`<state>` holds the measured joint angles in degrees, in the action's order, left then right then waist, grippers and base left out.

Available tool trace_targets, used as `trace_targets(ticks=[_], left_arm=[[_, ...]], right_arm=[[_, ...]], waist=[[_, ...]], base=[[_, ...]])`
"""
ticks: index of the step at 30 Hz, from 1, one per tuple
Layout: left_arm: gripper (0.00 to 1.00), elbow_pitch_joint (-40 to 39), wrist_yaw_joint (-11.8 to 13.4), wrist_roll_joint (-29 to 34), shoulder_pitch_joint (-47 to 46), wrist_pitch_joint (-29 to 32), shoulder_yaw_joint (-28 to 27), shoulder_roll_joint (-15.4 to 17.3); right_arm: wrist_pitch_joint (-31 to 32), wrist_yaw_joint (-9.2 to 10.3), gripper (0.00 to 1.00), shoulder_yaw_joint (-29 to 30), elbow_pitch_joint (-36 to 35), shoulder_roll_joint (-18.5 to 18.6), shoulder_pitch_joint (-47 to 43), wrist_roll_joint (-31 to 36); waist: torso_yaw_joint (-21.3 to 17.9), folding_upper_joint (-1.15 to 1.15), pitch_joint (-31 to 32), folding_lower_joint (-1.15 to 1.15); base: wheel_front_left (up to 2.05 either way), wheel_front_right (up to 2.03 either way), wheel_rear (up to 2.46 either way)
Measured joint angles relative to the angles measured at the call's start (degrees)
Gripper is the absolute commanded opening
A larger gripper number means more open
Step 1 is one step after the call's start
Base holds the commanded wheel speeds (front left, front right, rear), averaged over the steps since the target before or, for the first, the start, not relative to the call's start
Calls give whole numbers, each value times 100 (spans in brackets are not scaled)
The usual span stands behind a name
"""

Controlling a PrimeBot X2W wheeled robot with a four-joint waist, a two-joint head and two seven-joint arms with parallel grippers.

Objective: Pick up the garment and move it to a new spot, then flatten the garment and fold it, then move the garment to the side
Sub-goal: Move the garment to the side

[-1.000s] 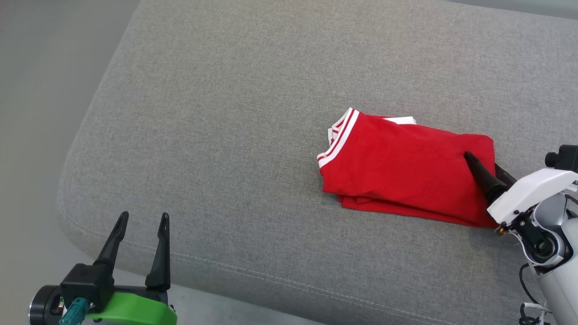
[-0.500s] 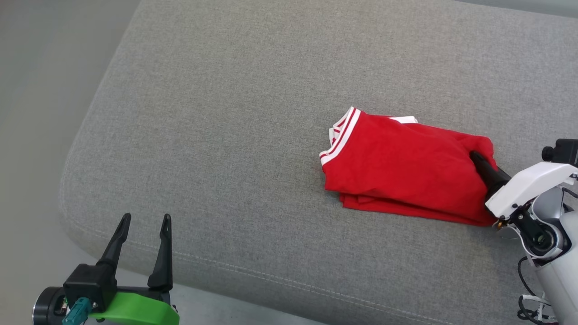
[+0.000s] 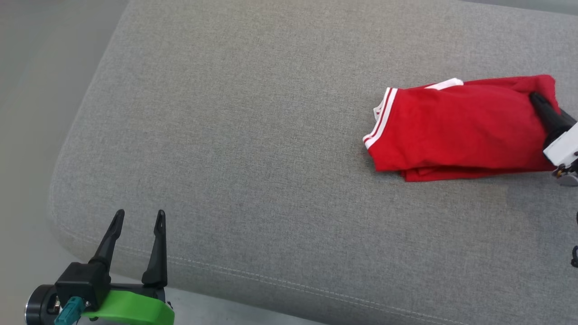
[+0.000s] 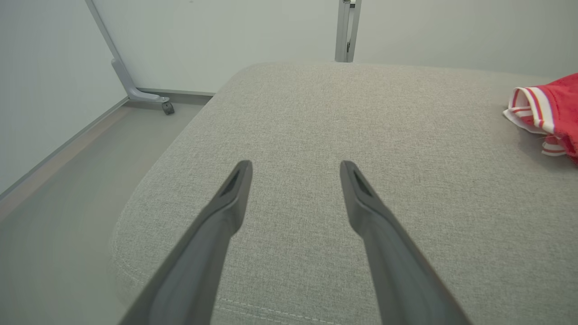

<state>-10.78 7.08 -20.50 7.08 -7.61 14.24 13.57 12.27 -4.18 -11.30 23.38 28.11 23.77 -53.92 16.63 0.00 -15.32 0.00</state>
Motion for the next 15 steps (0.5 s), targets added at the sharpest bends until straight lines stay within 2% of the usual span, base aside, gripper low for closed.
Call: trace_targets(ticks=[9, 12, 15], left_arm=[[100, -238, 0, 1, 1, 53, -170, 81], [100, -311, 0, 13, -1, 59, -275, 116], [100, -392, 0, 29, -2, 87, -331, 165]], right_arm=[[292, 83, 0, 260, -122, 432, 560, -1], [301, 178, 0, 287, -214, 461, 681, -1], [344, 181, 0, 291, -327, 457, 809, -1]], waist=[[-166, 0, -288, 0], [-255, 0, -413, 0], [-384, 0, -521, 0]], base=[[0, 0, 0], [0, 0, 0], [0, 0, 0]])
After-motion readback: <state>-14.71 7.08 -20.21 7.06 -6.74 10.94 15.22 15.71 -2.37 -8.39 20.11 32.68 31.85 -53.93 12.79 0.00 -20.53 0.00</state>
